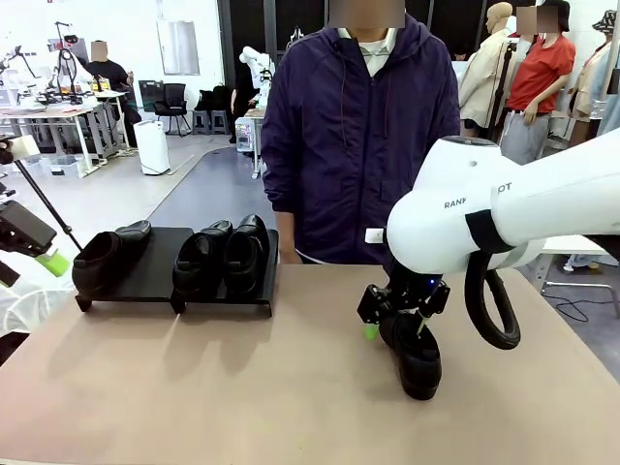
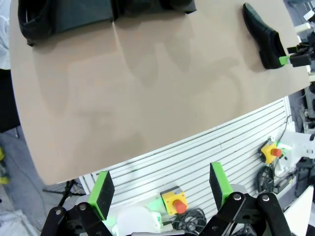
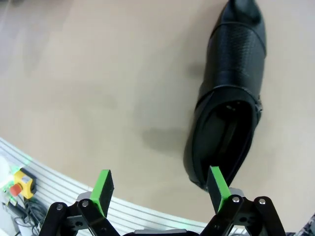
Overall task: Organize the shoes by placing them on the stand.
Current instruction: Pick up one Shoe and place it in the middle of the table.
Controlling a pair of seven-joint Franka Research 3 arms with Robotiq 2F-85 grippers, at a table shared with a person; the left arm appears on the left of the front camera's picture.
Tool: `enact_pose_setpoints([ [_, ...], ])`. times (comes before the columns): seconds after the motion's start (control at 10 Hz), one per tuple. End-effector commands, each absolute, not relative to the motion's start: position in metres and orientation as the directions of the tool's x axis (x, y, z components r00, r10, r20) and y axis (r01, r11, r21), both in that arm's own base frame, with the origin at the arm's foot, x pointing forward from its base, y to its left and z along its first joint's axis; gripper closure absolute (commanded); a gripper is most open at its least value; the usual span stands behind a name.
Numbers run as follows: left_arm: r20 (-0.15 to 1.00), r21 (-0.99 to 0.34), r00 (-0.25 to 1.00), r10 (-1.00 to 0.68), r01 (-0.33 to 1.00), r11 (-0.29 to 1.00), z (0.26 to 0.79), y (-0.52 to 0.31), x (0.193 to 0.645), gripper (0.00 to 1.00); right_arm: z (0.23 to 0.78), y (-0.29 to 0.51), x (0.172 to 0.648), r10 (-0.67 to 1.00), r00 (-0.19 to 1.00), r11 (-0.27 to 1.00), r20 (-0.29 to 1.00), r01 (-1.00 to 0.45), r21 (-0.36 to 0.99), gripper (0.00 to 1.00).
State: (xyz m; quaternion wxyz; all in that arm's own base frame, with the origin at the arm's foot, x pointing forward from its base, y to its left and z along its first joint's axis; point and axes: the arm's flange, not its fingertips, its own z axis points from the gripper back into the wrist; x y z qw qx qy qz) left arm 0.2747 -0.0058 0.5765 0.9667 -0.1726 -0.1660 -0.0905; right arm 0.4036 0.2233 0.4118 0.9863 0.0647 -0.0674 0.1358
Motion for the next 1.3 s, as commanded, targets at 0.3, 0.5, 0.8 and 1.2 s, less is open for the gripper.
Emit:
enact_pose_setpoints([
  [0.3,0.349,-0.29,0.927,-0.134,0.243,0.926,0.577,-0.004,0.273,0.0,0.369,0.234,0.451,0.168,0.96,0.985,0.225,-0.172,0.0,0.0],
  [0.5,0.349,-0.29,0.927,-0.134,0.243,0.926,0.577,-0.004,0.273,0.0,0.351,0.234,0.455,0.159,0.966,0.987,0.203,-0.162,0.0,0.0],
  [0.8,0.349,-0.29,0.927,-0.134,0.243,0.926,0.577,-0.004,0.273,0.0,0.346,0.239,0.454,0.18,0.97,0.984,0.164,-0.18,-0.019,0.57],
  [1.2,0.349,-0.29,0.927,-0.134,0.243,0.926,0.577,-0.004,0.273,0.0,0.346,0.239,0.453,0.17,0.974,0.985,0.148,-0.165,-0.04,1.0],
])
